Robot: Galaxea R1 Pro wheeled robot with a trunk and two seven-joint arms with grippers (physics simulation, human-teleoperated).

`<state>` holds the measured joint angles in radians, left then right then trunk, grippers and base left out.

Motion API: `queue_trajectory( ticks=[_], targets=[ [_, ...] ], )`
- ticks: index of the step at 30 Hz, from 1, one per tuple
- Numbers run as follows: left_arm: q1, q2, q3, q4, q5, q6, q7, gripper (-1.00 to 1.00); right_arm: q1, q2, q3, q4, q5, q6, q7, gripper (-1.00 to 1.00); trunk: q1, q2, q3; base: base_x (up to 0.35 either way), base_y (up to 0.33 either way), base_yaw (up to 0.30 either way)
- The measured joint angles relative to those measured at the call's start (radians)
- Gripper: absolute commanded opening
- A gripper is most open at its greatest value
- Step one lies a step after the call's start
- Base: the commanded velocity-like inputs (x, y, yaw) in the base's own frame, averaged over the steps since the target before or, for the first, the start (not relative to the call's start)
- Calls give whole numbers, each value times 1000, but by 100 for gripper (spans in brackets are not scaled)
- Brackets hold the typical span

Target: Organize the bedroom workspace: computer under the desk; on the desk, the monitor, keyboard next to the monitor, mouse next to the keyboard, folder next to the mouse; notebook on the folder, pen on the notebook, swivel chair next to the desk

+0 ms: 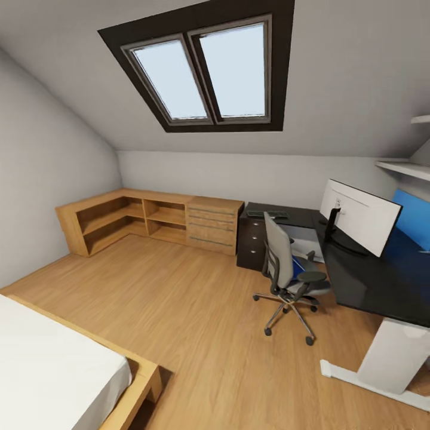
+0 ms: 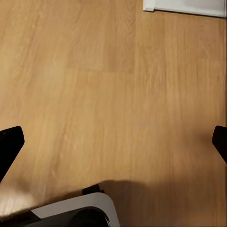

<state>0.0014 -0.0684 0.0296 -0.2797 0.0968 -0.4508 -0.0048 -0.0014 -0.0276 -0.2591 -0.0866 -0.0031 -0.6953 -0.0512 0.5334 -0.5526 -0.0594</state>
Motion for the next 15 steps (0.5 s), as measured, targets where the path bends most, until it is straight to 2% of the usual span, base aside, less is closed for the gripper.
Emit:
queue_trajectory(
  ticks=[6, 15],
  targets=[
    [0, 0, -1, 0, 0, 0, 0, 100, 0, 0, 0, 0, 0, 0, 0, 100, 0, 0, -3, 294, -113, -268],
    [0, -3, -5, 2, -2, 0, 0, 100, 0, 0, 0, 0, 0, 0, 0, 100, 0, 0, -8, 273, -19, -258]
  ],
)
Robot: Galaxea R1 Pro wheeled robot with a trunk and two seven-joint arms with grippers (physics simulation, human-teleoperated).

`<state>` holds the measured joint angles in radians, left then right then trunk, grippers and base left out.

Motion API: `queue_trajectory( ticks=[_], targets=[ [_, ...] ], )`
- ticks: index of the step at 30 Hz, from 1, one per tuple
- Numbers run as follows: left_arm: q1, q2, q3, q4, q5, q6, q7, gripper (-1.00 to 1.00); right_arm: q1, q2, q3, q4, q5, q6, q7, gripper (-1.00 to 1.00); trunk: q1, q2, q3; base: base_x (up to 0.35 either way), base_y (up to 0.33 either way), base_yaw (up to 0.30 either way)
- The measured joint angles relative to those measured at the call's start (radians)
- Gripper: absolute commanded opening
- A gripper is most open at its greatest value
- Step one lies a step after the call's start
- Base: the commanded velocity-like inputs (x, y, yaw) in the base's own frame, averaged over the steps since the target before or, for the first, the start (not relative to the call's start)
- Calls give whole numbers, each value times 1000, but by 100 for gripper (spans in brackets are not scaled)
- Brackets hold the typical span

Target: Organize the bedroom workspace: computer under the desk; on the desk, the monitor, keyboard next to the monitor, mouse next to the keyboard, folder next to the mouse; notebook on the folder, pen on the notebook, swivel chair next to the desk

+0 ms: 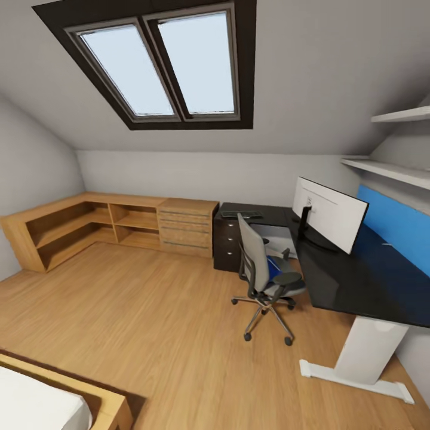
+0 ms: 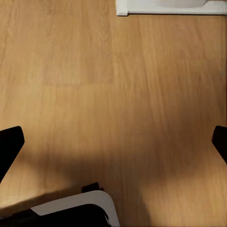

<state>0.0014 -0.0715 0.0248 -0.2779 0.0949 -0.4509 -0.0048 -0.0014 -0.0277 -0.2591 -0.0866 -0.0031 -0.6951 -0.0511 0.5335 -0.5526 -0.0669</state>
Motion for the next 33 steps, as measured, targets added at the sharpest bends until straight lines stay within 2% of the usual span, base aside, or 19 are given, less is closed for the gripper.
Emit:
queue_trajectory(
  ticks=[9, 26, 33],
  targets=[
    [0, 0, -1, 1, 0, 0, 0, 100, 0, -1, 0, 0, 0, 0, 0, 100, 0, 0, -11, 140, -1, -177],
    [0, 0, -1, 0, 0, 0, 0, 100, 0, -1, 0, 0, 0, 0, 0, 100, 0, 0, -36, 28, 0, -118],
    [0, 0, -1, 0, 0, -1, 0, 100, 0, -1, 0, 0, 0, 0, 0, 100, 0, 0, -44, 232, 0, -36]
  ],
)
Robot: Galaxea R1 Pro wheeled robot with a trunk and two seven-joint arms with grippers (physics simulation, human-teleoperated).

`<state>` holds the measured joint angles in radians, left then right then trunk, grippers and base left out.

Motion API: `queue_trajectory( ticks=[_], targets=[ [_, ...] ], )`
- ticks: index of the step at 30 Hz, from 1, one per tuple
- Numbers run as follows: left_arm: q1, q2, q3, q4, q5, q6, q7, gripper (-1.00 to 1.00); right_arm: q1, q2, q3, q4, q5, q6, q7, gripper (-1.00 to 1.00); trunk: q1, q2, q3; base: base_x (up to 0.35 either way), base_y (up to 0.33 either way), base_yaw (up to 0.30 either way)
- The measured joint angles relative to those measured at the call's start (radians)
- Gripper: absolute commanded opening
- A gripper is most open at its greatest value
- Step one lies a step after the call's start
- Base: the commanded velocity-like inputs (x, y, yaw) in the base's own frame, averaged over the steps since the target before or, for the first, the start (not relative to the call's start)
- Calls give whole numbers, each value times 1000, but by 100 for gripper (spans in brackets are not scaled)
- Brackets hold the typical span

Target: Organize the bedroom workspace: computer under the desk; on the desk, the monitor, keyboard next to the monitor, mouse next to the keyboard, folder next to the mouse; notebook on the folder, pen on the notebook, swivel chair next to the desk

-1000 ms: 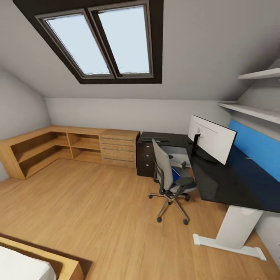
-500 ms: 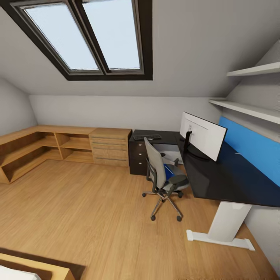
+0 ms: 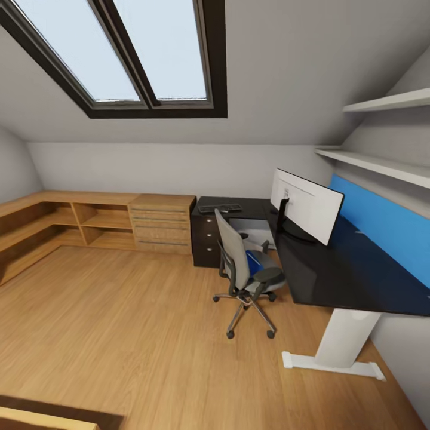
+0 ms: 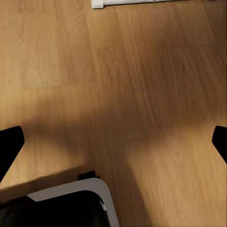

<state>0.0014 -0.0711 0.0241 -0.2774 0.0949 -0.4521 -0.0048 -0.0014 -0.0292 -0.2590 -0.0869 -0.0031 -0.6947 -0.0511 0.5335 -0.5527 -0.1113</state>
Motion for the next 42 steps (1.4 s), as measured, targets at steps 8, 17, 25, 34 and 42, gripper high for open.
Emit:
queue_trajectory(
  ticks=[8, 17, 25, 34, 42],
  targets=[
    [0, 1, 0, 0, 0, 1, 0, 100, 0, 0, 0, 0, 0, 0, 0, 100, 0, 0, -2, 94, 0, -56],
    [0, 1, 0, 0, 0, 0, 0, 100, 0, 1, 0, 0, 0, 0, 0, 100, 0, 0, 2, 8, 0, -220],
    [0, 1, 0, 0, 0, 0, 0, 100, 0, 1, 0, 0, 0, 0, 0, 100, 0, 0, 4, 1, 0, -126],
    [0, 1, 0, 0, 0, 0, 0, 100, 0, 1, 0, 0, 0, 0, 0, 100, 1, 0, 4, -118, 112, -12],
    [0, 1, 1, 0, 0, -1, 0, 100, 1, 0, 0, 0, 0, 0, 0, 100, 1, 0, 4, -160, 170, -1]
  ],
)
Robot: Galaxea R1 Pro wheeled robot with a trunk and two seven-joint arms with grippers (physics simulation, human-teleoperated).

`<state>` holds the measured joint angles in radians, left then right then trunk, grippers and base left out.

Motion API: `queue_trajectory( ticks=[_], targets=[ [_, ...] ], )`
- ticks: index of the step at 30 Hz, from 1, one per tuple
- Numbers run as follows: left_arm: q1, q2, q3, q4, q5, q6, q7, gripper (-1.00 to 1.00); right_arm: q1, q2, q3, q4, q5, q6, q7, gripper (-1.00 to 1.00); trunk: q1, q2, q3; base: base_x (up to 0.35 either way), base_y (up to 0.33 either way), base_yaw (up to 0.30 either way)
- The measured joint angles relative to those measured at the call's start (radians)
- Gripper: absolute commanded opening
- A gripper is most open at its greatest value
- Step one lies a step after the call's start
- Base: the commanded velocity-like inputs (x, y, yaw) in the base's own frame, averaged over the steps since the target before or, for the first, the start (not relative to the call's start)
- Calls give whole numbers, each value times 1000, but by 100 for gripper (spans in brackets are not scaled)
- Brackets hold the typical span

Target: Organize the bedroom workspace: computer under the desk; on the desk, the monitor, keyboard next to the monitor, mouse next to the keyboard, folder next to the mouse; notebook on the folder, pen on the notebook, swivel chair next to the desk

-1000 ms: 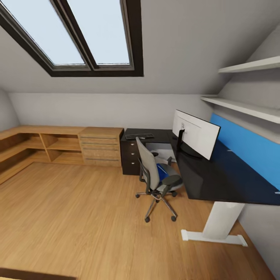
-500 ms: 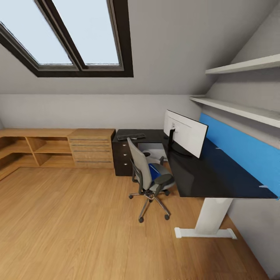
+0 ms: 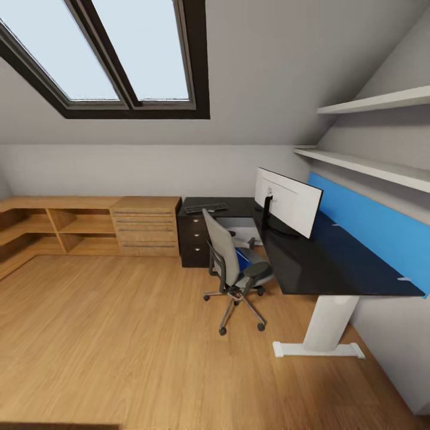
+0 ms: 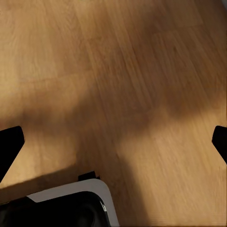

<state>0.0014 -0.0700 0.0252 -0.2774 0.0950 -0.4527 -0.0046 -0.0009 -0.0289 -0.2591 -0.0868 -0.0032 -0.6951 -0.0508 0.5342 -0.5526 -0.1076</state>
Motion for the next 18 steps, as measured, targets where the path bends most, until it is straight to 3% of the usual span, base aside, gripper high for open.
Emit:
queue_trajectory(
  ticks=[14, 18],
  targets=[
    [0, 0, 0, 0, 0, -2, 0, 100, -1, -2, 0, 0, 1, 0, 0, 100, 0, 0, 0, -19, 20, 0],
    [0, 0, 0, 0, 0, -3, 0, 100, -1, -2, 1, 0, 1, -1, 0, 100, -1, 0, 0, 202, 0, 0]
  ],
)
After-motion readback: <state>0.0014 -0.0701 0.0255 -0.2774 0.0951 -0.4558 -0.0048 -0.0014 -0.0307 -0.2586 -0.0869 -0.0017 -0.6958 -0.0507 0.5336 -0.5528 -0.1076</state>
